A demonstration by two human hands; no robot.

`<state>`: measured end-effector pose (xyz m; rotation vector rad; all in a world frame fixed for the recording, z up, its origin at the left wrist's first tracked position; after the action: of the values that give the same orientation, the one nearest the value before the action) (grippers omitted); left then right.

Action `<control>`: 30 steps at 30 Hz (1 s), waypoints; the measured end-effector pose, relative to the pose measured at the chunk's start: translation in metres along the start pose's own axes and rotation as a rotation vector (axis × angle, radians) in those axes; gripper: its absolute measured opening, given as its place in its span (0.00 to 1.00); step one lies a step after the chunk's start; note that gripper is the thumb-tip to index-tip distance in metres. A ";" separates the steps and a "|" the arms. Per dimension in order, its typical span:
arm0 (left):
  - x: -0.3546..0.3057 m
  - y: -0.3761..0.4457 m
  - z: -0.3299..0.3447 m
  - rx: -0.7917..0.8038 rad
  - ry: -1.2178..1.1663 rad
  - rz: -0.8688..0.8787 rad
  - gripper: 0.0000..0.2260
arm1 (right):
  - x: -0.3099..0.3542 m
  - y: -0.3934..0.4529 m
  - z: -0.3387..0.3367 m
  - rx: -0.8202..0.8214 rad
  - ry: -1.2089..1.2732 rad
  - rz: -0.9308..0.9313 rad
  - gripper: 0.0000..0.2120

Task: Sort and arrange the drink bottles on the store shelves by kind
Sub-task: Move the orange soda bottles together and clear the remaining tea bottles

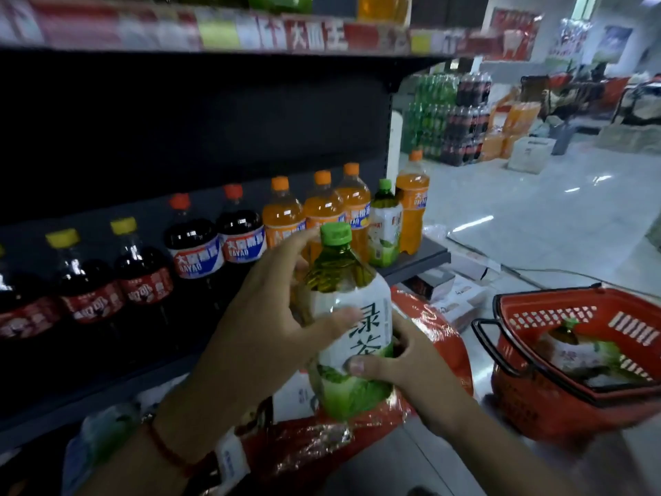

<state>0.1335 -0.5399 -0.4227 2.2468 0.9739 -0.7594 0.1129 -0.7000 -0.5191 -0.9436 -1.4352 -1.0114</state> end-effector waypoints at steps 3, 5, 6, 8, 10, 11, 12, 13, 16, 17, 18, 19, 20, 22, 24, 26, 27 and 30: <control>-0.020 0.016 -0.005 0.150 -0.023 0.003 0.44 | 0.045 0.002 -0.015 -0.069 0.034 -0.066 0.26; -0.041 0.033 -0.017 0.183 -0.152 0.071 0.44 | 0.079 0.007 -0.023 -0.079 0.030 -0.109 0.26; -0.051 0.042 -0.027 0.169 -0.194 0.105 0.43 | 0.097 0.011 -0.026 -0.066 0.022 -0.130 0.25; -0.075 0.060 -0.051 0.123 -0.237 0.153 0.41 | 0.134 0.020 -0.030 -0.048 -0.003 -0.174 0.22; -0.097 0.077 -0.077 0.066 -0.231 0.177 0.41 | 0.170 0.030 -0.036 -0.044 -0.042 -0.197 0.16; -0.109 0.084 -0.090 0.034 -0.215 0.182 0.41 | 0.187 0.036 -0.040 -0.041 -0.063 -0.203 0.14; -0.119 0.092 -0.103 0.005 -0.195 0.189 0.40 | 0.203 0.042 -0.044 -0.033 -0.082 -0.207 0.12; -0.130 0.100 -0.115 -0.019 -0.177 0.204 0.39 | 0.219 0.048 -0.047 -0.023 -0.093 -0.215 0.12; -0.156 0.132 -0.151 -0.094 -0.108 0.243 0.38 | 0.262 0.067 -0.058 -0.017 -0.144 -0.292 0.20; -0.164 0.143 -0.161 -0.112 -0.074 0.251 0.37 | 0.276 0.074 -0.060 -0.034 -0.185 -0.327 0.23; -0.171 0.156 -0.170 -0.126 -0.046 0.261 0.37 | 0.289 0.082 -0.062 -0.059 -0.247 -0.364 0.27; -0.177 0.168 -0.178 -0.139 -0.026 0.274 0.37 | 0.302 0.090 -0.064 -0.093 -0.313 -0.403 0.32; -0.182 0.182 -0.185 -0.152 -0.012 0.289 0.38 | 0.313 0.100 -0.067 -0.137 -0.380 -0.442 0.36; -0.187 0.209 -0.197 -0.164 0.016 0.302 0.38 | 0.333 0.117 -0.079 -0.276 -0.493 -0.460 0.39; -0.188 0.234 -0.208 -0.169 0.053 0.305 0.40 | 0.347 0.132 -0.095 -0.394 -0.563 -0.418 0.35; -0.189 0.252 -0.219 -0.182 0.147 0.283 0.41 | 0.358 0.151 -0.108 -0.409 -0.602 -0.402 0.32; -0.191 0.259 -0.224 -0.193 0.227 0.276 0.41 | 0.362 0.160 -0.112 -0.415 -0.613 -0.405 0.31; -0.195 0.280 -0.233 -0.190 0.544 0.229 0.38 | 0.364 0.185 -0.126 -0.453 -0.614 -0.390 0.33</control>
<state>0.3012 -0.6278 -0.0556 2.3821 0.9495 0.0553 0.2935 -0.7536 -0.1357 -1.4198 -1.9956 -1.4532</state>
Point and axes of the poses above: each hand's wrist, its own y-axis towards the middle knuckle, its own z-axis out of the palm, x = y × z, the point moved 8 cm from there along y, towards the middle knuckle, and after that the axes turned 15 degrees about x, right-handed, at the moved point
